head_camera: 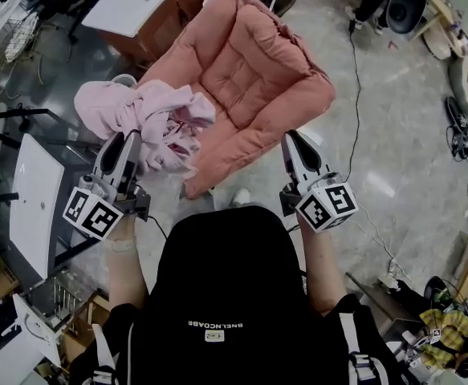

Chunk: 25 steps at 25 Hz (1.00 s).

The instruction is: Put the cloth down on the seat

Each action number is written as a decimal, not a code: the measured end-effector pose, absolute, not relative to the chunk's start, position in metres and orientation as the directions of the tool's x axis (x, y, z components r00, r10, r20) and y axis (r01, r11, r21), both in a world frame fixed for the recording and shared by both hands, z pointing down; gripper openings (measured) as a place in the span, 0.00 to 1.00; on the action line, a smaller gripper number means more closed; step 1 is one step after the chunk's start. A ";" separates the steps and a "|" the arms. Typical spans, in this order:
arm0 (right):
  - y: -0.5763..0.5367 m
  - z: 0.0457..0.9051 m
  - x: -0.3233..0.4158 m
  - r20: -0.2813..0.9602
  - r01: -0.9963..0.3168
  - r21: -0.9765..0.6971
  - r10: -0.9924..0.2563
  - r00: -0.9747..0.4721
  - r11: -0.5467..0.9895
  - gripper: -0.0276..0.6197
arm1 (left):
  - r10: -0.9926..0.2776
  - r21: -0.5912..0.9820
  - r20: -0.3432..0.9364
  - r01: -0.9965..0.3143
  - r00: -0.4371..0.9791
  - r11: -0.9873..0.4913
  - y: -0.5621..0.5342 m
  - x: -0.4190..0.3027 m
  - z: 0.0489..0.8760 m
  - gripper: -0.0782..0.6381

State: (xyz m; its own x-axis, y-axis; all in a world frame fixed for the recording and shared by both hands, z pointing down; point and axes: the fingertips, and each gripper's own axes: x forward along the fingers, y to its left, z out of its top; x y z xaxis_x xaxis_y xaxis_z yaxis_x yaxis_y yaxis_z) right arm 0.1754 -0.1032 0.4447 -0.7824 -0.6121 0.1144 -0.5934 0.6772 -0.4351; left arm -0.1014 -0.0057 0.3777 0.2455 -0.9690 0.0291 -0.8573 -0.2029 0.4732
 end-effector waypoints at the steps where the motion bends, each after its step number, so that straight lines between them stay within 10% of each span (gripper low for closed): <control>1: -0.101 0.446 0.175 0.118 -0.603 -0.432 -0.621 -0.775 0.671 0.13 | -0.966 0.472 0.033 -0.856 0.257 -0.212 -0.008 -0.103 0.381 0.27; 25: -0.104 0.454 0.120 0.257 -0.814 -0.398 -0.801 -0.541 0.423 0.13 | -0.829 0.483 0.130 -0.764 0.545 -0.426 -0.153 -0.164 0.443 0.27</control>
